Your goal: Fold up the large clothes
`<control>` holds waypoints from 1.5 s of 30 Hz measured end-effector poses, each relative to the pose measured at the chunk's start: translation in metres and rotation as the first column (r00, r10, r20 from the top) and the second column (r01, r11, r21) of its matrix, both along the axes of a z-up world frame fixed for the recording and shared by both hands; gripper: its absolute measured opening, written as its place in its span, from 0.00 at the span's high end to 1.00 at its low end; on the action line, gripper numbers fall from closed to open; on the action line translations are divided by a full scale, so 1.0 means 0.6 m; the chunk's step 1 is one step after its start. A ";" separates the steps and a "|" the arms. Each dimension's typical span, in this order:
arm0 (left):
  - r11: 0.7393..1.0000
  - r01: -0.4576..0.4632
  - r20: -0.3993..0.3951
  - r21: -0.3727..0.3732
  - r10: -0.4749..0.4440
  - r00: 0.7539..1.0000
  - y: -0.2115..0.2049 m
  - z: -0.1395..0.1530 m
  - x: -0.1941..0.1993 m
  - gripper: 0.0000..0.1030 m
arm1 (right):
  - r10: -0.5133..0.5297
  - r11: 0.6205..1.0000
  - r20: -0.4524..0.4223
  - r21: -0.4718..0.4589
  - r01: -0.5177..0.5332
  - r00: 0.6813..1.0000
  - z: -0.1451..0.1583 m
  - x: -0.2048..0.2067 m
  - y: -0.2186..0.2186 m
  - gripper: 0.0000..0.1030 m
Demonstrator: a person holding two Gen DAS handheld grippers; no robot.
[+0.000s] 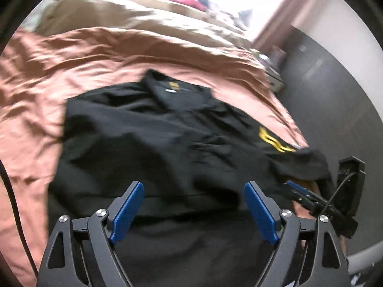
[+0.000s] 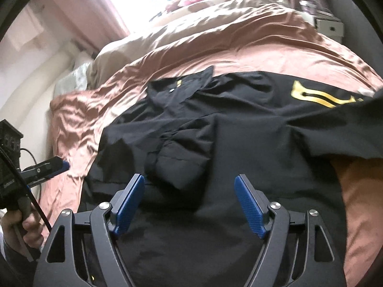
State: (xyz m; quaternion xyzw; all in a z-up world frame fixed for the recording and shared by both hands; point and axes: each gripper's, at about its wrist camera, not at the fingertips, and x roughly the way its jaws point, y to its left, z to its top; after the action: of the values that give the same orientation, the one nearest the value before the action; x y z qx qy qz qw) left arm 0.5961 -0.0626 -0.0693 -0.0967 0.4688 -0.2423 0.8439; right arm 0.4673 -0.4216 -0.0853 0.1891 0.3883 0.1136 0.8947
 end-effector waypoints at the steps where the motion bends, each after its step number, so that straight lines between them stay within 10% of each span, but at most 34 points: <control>1: 1.000 -0.031 0.004 0.007 0.031 1.000 0.027 -0.002 -0.005 0.16 | 0.013 1.000 -0.001 -0.013 -0.013 1.000 -0.001 0.008 0.010 0.26; 10: 0.976 -0.208 0.009 0.065 0.207 0.978 0.185 -0.031 -0.041 0.22 | 0.096 0.966 -0.041 -0.236 -0.103 0.995 -0.019 0.104 0.122 0.26; 27: 0.941 -0.315 -0.073 0.122 0.325 0.943 0.322 -0.139 -0.068 0.70 | 0.043 0.768 -0.119 -0.631 -0.109 0.992 -0.105 0.201 0.255 0.26; 38: 0.956 -0.243 -0.069 0.162 0.257 0.964 0.254 -0.173 -0.007 0.82 | -0.182 0.815 -0.025 -0.564 0.136 0.983 -0.048 0.164 0.079 0.26; 45: 0.950 -0.243 -0.057 0.194 0.258 0.964 0.238 -0.177 0.025 0.83 | -0.179 0.949 -0.126 -0.283 0.138 0.976 -0.079 0.118 -0.024 0.26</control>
State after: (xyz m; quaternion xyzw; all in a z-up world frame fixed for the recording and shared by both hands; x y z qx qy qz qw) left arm 0.6109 0.0802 -0.1755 -0.0864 0.5071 -0.0842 0.8534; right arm 0.5382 -0.4357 -0.1328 0.1029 0.4500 -0.0279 0.8866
